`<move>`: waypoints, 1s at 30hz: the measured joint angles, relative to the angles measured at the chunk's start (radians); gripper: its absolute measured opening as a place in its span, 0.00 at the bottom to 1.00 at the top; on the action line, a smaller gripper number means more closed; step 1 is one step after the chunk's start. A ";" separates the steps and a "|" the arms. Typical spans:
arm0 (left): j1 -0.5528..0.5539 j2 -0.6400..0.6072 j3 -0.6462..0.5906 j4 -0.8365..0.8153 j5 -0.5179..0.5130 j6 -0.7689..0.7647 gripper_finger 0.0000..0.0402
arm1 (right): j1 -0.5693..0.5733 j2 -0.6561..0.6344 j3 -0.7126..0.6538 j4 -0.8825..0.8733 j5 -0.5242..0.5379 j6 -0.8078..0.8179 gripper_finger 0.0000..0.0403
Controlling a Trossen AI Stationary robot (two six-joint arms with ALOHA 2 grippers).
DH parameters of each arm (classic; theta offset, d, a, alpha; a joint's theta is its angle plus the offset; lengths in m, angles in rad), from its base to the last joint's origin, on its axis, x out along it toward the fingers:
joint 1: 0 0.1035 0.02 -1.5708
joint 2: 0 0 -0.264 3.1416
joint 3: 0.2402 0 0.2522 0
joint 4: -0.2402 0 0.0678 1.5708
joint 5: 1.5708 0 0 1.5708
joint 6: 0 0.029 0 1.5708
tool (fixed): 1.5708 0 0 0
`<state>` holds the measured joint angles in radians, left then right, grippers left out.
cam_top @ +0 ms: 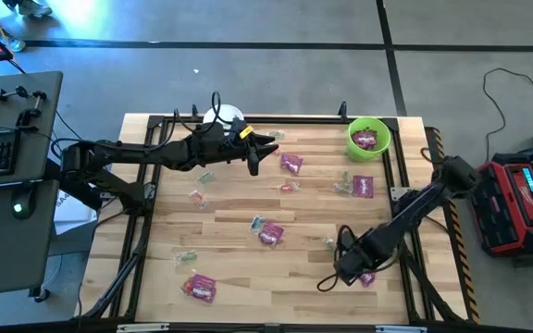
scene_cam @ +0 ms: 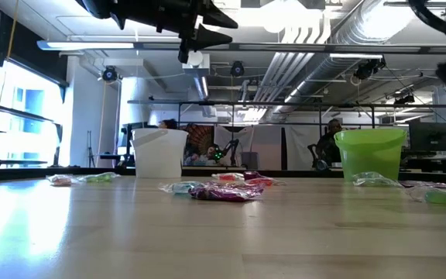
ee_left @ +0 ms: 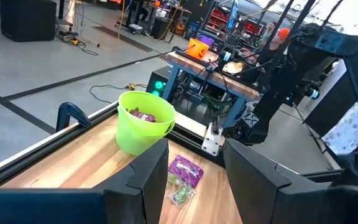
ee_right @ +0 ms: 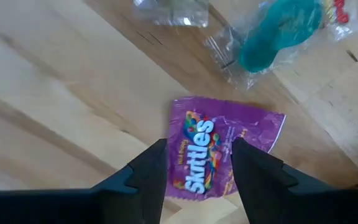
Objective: Sort candy by brand, put in halloween buckets
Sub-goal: Put the violet candy into the green bucket
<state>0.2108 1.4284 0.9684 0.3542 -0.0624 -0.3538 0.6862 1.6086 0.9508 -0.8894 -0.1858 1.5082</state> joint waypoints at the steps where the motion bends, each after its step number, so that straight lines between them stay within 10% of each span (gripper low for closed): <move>1: 0.000 0.000 0.000 0.000 0.000 0.000 0.37 | 0.002 0.015 0.000 0.001 -0.002 -0.006 0.41; 17: 0.000 0.000 0.000 -0.002 0.000 0.000 0.37 | 0.004 0.124 0.002 0.039 0.007 -0.077 0.38; 30: 0.000 0.000 0.000 -0.018 0.000 0.000 0.37 | 0.004 0.126 0.011 0.041 0.027 -0.096 0.01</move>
<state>0.2108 1.4284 0.9682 0.3359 -0.0626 -0.3542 0.6899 1.7346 0.9622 -0.8485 -0.1592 1.4126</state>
